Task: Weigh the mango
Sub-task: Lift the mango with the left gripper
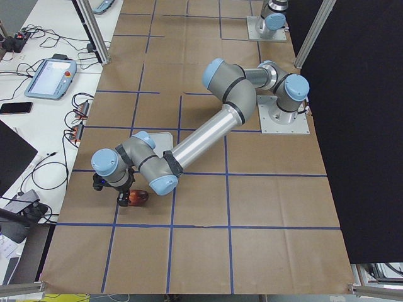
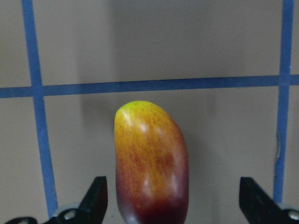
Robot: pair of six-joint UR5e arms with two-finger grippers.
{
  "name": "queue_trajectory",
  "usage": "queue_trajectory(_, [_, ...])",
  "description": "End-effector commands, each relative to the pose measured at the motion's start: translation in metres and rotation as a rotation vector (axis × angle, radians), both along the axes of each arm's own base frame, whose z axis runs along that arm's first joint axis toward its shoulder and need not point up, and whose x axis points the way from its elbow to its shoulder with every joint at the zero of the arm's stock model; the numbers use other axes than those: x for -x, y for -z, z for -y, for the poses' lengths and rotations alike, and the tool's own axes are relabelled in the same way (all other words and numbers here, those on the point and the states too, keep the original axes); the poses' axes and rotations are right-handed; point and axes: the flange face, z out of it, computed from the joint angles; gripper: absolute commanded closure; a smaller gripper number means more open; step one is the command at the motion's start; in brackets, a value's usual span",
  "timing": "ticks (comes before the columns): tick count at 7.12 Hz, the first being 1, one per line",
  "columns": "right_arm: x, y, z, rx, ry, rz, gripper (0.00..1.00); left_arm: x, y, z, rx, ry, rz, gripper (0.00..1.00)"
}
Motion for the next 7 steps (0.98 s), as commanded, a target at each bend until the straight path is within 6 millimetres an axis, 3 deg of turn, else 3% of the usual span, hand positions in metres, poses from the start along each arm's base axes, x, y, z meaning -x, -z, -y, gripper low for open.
queue_trajectory(1, [0.0,0.0,0.0,0.0,0.0,0.0,0.0,-0.003,0.01,-0.001,-0.012,-0.005,-0.004,0.01])
queue_trajectory(2, [0.0,0.0,0.0,0.0,0.0,0.0,0.0,-0.003,0.008,-0.001,-0.009,-0.008,-0.002,0.11])
queue_trajectory(4, [0.0,0.0,0.0,0.0,0.0,0.0,0.0,-0.003,0.006,-0.001,-0.006,-0.007,0.001,0.45])
queue_trajectory(5, [0.0,0.0,0.0,0.0,0.0,0.0,0.0,-0.004,0.001,0.0,0.0,-0.007,0.006,0.53])
queue_trajectory(7, [0.0,0.0,0.0,0.0,0.0,0.0,0.0,-0.002,-0.043,0.001,0.032,-0.005,0.043,0.56])
